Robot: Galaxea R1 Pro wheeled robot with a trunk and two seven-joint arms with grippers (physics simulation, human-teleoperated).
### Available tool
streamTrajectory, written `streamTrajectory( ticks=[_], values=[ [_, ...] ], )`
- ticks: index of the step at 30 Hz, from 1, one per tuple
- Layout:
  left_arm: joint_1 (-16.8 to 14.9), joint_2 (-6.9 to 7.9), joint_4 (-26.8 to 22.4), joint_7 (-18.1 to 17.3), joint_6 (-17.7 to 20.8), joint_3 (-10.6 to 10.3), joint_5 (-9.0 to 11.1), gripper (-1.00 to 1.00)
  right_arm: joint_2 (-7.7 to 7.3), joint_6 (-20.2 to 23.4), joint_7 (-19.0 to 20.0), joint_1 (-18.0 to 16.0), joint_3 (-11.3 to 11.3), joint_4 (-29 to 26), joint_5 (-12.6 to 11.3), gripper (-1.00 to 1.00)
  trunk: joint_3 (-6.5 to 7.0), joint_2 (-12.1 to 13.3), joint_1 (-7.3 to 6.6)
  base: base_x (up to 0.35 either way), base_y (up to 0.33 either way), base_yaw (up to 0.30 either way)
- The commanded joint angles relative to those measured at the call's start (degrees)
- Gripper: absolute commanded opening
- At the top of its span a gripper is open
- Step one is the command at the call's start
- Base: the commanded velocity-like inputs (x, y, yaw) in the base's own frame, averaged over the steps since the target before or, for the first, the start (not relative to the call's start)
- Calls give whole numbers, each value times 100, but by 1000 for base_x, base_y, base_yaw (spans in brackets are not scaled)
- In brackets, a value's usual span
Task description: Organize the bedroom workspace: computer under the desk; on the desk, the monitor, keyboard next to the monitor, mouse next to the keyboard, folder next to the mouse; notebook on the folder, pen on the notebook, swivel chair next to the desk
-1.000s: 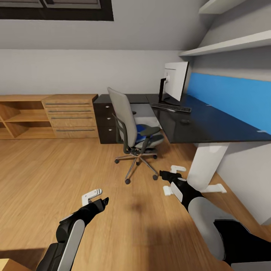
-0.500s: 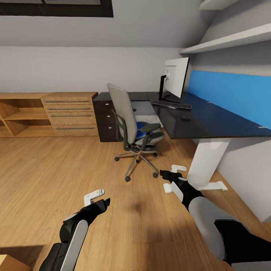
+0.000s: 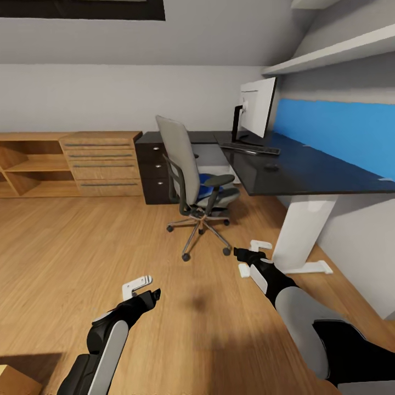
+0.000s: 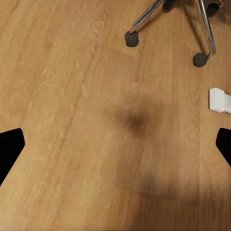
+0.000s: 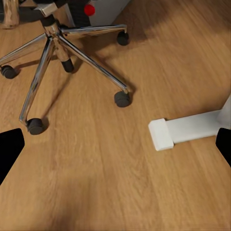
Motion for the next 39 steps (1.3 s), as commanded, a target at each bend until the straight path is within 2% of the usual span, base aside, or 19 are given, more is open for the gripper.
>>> streamTrajectory(
  ticks=[1, 9, 33, 39],
  values=[
    [-3, 4, -7, 55, 12, -4, 60, 100, 7, 21, -12, -1, -16, -18, -39, 100, -22, -44, 21, 0, 0, 0],
    [-3, 8, -8, 55, 12, 4, 60, 100, 14, 27, -13, -1, -24, -221, -59, 100, -127, -365, 197, 0, 0, 0],
    [-3, 50, -3, 21, 12, 21, 66, 100, 24, 26, -13, 17, -18, -281, -57, 100, 85, -365, 197, 1, 0, 0],
    [-3, 52, -2, 20, 5, 8, 61, 100, 21, -41, -13, 24, -17, -279, -57, 100, 135, -365, 197, 182, 0, 0]
  ],
)
